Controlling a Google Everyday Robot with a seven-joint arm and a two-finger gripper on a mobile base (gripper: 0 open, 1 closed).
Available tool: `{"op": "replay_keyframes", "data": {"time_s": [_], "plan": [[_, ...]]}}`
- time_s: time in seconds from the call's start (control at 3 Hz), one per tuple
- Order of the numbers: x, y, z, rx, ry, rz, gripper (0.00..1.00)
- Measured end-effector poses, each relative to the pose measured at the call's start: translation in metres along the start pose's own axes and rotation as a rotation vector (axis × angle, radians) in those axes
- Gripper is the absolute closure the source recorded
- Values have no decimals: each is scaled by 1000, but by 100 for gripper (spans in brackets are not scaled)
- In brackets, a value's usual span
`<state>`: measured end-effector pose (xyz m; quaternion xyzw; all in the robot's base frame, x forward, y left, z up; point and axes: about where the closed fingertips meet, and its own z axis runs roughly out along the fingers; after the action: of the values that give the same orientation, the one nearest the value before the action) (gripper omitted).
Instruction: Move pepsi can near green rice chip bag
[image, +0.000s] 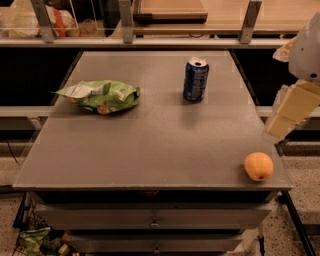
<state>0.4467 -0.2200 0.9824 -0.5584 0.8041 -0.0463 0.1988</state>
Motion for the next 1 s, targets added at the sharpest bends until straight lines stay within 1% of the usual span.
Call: {"op": "replay_keyframes", "data": {"time_s": [0.33,0.67,1.0], "plan": [[-4,-27,1,108,-69,143,0],[-8,-47,7,174,-162,263,0],[-5,-66,24,195,-280,416,0]]}}
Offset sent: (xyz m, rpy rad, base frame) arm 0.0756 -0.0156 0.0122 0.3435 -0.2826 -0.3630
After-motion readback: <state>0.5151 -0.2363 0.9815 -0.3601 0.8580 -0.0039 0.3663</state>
